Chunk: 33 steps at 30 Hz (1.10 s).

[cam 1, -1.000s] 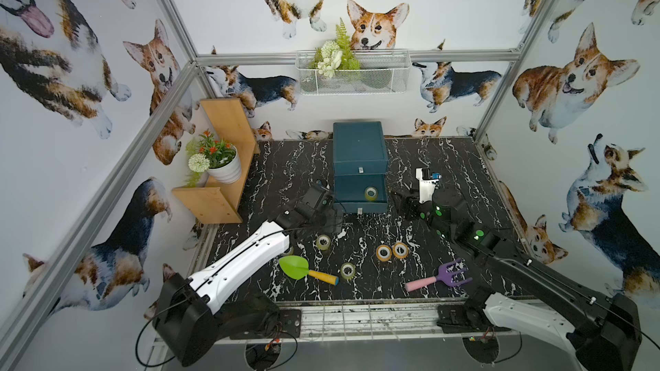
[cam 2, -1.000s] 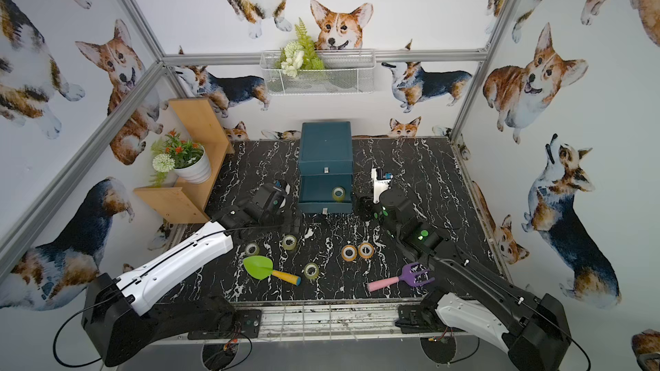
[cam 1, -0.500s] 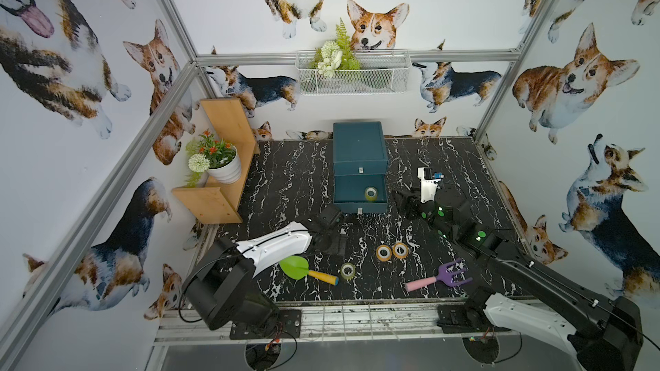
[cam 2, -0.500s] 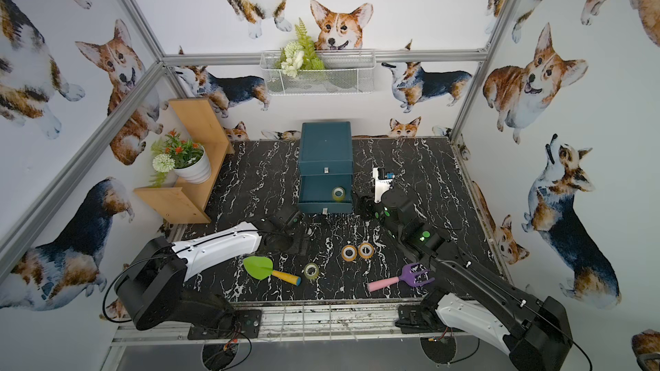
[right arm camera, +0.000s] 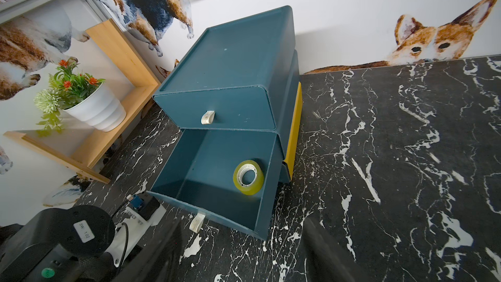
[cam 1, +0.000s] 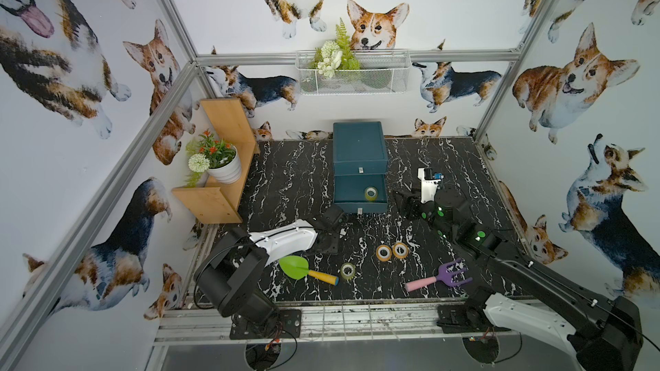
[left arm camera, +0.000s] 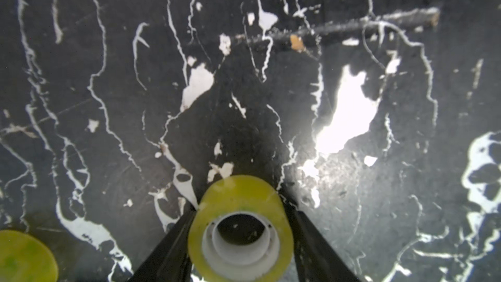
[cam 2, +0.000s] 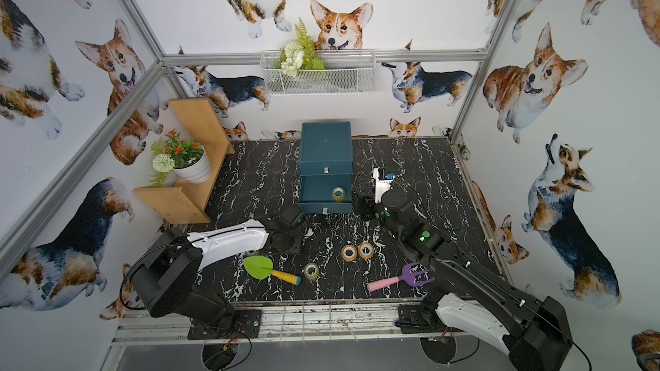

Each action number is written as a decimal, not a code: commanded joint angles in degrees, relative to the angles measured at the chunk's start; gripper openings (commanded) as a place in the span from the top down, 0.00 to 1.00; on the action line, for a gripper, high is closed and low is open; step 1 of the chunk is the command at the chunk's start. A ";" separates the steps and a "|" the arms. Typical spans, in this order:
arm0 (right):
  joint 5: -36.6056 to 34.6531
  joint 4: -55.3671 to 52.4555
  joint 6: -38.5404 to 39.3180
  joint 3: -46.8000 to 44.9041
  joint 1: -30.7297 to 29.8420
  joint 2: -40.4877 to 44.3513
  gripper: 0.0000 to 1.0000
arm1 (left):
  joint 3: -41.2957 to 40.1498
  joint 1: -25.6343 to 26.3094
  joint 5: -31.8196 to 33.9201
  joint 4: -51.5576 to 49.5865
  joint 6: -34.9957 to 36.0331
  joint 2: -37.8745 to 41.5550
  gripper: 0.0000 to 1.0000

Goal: Place the transparent tape into the drawer according to color
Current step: Pick up the tape from the center of the board, then place the tape in the drawer.

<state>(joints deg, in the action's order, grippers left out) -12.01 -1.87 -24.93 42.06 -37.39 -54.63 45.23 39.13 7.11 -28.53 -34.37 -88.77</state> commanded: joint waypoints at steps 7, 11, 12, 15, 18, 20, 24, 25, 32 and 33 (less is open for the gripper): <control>-0.68 2.31 0.23 -0.16 0.39 -0.12 0.25 | 1.93 1.02 -0.35 -1.70 0.28 1.10 0.55; -0.82 2.23 0.23 -0.15 0.45 -0.10 0.25 | 5.67 1.38 -0.52 -5.14 1.11 4.26 0.56; -0.88 2.26 0.23 -0.11 0.47 0.01 0.25 | 6.95 1.48 -0.61 -6.29 1.29 5.37 0.56; -1.07 2.13 0.23 -0.01 0.60 0.21 0.25 | 11.52 1.82 -0.59 -10.56 1.99 8.84 0.56; -0.99 2.14 0.23 0.04 0.74 0.23 0.25 | 16.74 2.43 0.39 -14.38 2.75 11.81 0.56; -0.99 2.13 0.23 0.05 0.74 0.25 0.25 | 21.02 2.53 1.34 -15.82 3.49 12.95 0.56; -0.91 2.13 0.05 0.12 0.74 0.14 0.25 | 28.48 2.44 4.47 -15.59 6.57 10.75 0.54; -0.91 2.09 0.03 0.18 0.78 0.10 0.25 | 30.61 2.27 5.62 -15.47 7.57 8.80 0.54; -1.32 1.44 -0.12 0.61 0.82 0.38 0.25 | 37.17 -3.56 2.60 -10.66 10.37 -2.86 0.56; -1.42 1.43 -0.09 0.59 0.82 0.53 0.25 | 37.22 -3.86 2.32 -10.24 10.63 -3.67 0.56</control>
<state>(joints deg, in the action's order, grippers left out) -12.21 -1.69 -24.91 42.09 -36.64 -54.52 81.69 36.01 10.41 -40.60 -25.69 -90.74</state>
